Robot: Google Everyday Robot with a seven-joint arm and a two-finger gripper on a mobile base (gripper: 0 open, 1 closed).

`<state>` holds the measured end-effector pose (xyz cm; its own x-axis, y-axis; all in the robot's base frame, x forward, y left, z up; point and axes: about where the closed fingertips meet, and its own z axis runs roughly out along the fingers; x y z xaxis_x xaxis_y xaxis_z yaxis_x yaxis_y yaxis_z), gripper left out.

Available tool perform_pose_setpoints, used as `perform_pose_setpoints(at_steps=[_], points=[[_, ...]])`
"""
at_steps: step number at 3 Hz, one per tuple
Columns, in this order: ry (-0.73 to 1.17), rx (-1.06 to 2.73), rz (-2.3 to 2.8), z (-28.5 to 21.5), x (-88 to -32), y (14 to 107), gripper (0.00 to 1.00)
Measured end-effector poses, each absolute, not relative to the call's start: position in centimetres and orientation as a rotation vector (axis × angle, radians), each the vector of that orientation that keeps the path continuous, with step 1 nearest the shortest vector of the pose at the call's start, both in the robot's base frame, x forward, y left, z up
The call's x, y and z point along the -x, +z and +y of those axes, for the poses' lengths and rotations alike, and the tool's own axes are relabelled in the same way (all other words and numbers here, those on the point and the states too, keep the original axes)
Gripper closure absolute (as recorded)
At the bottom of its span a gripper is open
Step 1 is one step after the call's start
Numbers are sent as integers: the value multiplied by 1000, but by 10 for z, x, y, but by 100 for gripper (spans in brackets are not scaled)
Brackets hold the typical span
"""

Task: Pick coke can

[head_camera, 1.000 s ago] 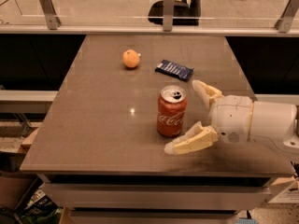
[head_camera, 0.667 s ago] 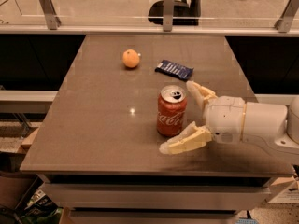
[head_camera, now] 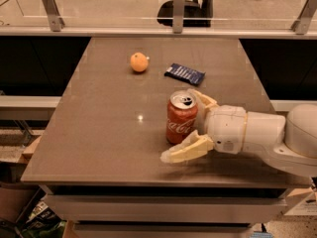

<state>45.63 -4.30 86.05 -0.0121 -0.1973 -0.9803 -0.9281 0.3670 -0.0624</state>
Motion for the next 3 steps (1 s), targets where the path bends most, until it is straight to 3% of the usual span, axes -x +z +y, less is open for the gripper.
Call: perform_pose_setpoints(at_steps=[1,3], points=[[848,1055,1455,-38,-462,857,0],[849,1063,1451,-33,-461,859,41]])
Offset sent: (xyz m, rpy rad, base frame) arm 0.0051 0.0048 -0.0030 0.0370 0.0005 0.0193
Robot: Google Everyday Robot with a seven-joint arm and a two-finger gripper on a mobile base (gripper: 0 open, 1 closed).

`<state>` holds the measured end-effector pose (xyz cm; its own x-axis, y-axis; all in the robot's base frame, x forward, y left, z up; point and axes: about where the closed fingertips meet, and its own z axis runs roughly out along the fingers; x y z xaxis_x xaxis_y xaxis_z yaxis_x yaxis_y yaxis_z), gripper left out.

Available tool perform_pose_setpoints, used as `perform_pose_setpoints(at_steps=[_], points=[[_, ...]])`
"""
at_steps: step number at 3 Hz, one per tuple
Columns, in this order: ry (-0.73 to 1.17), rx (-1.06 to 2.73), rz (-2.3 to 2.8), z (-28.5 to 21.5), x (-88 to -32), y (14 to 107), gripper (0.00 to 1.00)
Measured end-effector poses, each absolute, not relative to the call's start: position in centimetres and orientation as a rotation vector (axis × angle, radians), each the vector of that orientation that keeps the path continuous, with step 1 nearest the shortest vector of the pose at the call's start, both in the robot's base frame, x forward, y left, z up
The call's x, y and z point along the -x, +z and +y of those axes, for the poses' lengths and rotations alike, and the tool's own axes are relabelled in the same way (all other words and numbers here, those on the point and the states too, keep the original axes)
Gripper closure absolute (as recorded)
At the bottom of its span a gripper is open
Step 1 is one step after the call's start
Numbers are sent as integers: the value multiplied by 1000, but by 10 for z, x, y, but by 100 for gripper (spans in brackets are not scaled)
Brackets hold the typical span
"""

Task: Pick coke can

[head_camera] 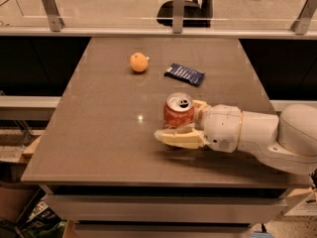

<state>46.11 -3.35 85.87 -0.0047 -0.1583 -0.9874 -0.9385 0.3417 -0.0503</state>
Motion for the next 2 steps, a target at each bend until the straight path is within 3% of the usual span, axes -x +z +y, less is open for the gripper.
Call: perform_pose_setpoints(at_steps=[2], points=[[851,1073,1446,-29,-460,861,87]])
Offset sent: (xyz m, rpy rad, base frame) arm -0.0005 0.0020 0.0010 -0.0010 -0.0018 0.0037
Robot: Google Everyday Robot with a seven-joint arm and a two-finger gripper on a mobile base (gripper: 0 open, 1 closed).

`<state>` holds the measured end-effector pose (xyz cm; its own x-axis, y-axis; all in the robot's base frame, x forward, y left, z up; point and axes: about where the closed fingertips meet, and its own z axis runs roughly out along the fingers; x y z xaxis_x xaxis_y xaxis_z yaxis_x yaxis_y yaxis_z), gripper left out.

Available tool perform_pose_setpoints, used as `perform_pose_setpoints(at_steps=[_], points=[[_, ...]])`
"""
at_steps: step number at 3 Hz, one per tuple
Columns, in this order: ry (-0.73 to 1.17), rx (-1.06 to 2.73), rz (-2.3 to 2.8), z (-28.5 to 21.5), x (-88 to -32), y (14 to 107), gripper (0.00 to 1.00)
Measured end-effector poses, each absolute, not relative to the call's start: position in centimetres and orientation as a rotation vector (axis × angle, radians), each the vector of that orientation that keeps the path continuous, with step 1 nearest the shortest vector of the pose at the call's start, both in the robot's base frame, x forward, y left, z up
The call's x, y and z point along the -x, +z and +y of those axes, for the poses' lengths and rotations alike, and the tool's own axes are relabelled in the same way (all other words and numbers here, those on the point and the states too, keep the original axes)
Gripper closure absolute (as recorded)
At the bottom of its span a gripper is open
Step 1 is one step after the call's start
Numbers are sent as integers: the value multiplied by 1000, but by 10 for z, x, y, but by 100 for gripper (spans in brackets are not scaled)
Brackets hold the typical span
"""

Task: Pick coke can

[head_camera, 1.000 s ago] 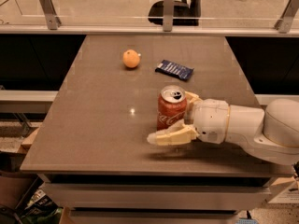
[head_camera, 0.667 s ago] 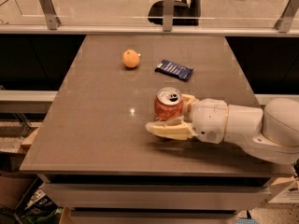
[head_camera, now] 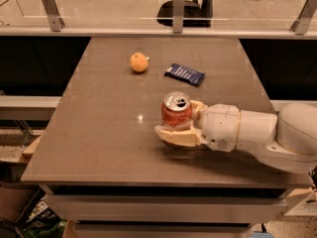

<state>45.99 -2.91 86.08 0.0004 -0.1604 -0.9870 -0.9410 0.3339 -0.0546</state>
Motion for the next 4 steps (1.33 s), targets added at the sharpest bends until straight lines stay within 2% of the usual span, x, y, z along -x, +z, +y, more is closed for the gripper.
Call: perform_pose_setpoints(at_steps=[1,4], points=[[852,1077,1443,-27,-459,862,100],[811,1100,1449,-21,-461,894,100]])
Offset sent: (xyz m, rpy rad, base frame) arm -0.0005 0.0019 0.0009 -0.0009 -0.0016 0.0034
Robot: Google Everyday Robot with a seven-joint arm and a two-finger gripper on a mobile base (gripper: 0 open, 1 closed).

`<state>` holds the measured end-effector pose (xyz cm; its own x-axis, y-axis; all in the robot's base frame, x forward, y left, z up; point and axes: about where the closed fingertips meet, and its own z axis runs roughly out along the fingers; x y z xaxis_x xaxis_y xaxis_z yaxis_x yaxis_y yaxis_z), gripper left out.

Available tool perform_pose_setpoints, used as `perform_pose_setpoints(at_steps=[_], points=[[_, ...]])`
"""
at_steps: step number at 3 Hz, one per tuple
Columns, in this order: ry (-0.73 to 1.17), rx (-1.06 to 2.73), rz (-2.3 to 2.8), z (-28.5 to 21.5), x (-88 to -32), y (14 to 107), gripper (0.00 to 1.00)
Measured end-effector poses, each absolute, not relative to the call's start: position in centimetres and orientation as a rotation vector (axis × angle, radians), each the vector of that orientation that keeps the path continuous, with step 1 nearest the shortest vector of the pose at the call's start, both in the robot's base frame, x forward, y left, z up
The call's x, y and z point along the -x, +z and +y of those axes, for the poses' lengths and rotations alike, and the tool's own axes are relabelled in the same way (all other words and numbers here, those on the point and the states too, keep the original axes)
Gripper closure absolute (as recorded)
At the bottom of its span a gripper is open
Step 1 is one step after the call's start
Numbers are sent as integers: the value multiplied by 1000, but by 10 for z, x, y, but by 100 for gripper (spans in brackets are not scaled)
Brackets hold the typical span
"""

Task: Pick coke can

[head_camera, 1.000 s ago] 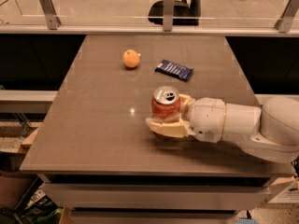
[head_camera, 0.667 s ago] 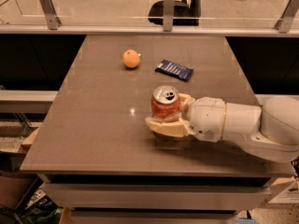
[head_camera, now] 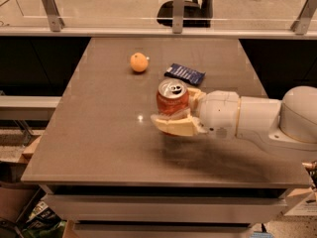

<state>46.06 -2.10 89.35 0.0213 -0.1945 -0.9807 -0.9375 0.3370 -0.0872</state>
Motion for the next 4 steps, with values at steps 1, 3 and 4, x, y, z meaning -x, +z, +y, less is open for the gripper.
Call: perform_pose_setpoints(at_steps=[1,3,4], points=[[796,1110,1449,-16,-460,911,100],[777,1138,1404,-5,-460,947,100],[752,1173,1372,4,-461,975,100]])
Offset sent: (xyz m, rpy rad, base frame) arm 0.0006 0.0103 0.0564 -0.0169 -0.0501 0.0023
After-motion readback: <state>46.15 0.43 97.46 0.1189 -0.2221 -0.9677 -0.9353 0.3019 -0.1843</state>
